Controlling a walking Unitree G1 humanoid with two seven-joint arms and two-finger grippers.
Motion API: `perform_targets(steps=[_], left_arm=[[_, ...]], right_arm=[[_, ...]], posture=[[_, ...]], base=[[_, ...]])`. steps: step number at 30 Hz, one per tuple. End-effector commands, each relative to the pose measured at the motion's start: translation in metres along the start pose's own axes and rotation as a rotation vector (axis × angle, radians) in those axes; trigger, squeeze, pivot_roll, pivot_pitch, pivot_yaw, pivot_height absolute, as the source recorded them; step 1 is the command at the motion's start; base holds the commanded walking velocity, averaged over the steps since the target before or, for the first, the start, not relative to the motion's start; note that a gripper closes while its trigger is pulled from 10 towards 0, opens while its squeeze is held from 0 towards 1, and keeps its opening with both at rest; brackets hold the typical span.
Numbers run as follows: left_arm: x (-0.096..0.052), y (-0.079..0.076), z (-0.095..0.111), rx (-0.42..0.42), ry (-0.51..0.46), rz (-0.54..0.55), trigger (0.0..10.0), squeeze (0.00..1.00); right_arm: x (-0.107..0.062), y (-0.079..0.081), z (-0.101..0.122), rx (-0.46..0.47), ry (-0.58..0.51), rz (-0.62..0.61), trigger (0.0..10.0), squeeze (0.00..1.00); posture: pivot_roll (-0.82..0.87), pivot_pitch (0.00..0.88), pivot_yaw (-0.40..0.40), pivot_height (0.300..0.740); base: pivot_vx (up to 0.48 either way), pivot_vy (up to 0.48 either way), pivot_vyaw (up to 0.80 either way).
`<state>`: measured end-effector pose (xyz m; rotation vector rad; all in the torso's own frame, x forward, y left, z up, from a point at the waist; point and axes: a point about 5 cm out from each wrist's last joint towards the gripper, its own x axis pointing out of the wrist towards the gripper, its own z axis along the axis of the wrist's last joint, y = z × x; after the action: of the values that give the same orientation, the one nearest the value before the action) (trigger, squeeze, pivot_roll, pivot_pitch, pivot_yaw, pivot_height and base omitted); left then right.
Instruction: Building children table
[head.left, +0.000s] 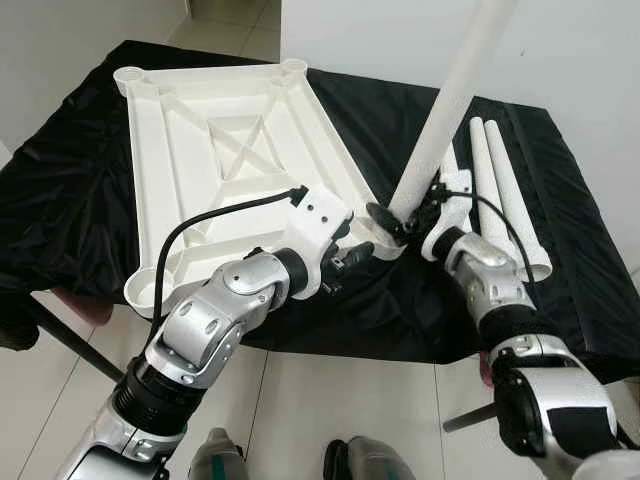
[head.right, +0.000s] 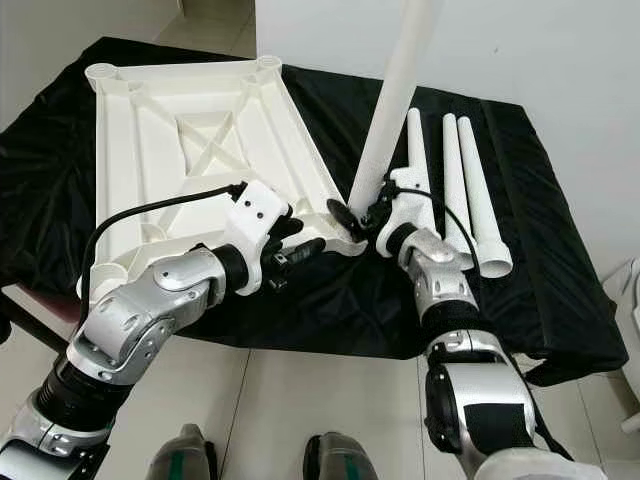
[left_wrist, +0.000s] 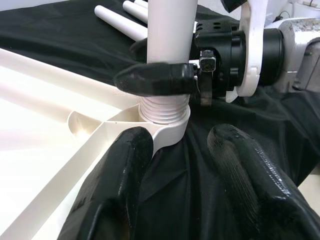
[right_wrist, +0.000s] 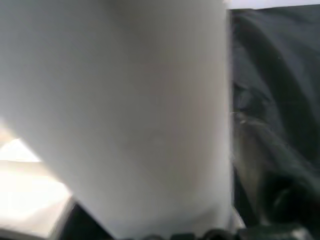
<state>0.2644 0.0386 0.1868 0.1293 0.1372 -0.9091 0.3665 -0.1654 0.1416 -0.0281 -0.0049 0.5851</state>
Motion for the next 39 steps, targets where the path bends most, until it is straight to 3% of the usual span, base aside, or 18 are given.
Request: perform_targets(steps=[1,9,10,20,30,34,39], left_arm=[[0.001,-0.004,0.005,0.008,-0.017,-0.064,10.0,0.0],[0.001,-0.004,0.005,0.007,-0.017,-0.067,10.0,0.0],[0.001,-0.005,0.005,0.007,-0.017,-0.068,10.0,0.0],[0.0,-0.006,0.004,-0.003,-0.015,-0.069,10.0,0.0],[-0.001,-0.008,0.002,-0.006,-0.007,-0.074,10.0,0.0],[-0.001,-0.007,0.002,-0.009,-0.006,-0.072,10.0,0.0],[-0.002,-0.008,0.001,-0.022,-0.008,-0.073,10.0,0.0]], right_arm=[[-0.004,-0.007,-0.001,0.004,0.003,-0.013,0.0,0.0],[-0.006,-0.007,-0.004,0.018,-0.008,-0.007,0.0,0.0],[-0.005,-0.007,-0.005,0.021,-0.008,-0.014,10.0,0.0],[0.001,0.004,-0.014,0.041,0.021,-0.109,10.0,0.0],[0.003,0.011,-0.009,0.123,-0.019,-0.396,10.0,0.0],[-0.003,0.034,-0.003,0.087,-0.065,-0.649,10.0,0.0],[0.002,0.055,-0.004,0.163,-0.073,-0.649,10.0,0.0]], posture=[[0.01,0.015,-0.069,0.74],[0.01,0.018,-0.068,0.74],[0.01,0.019,-0.068,0.74],[0.01,0.027,-0.067,0.74],[0.0,0.032,-0.061,0.74],[0.0,0.033,-0.062,0.74],[0.01,0.022,-0.058,0.74]], base=[[0.0,0.0,0.0],[0.0,0.0,0.0],[0.0,0.0,0.0],[0.0,0.0,0.0],[0.0,0.0,0.0],[0.0,0.0,0.0],[0.0,0.0,0.0]])
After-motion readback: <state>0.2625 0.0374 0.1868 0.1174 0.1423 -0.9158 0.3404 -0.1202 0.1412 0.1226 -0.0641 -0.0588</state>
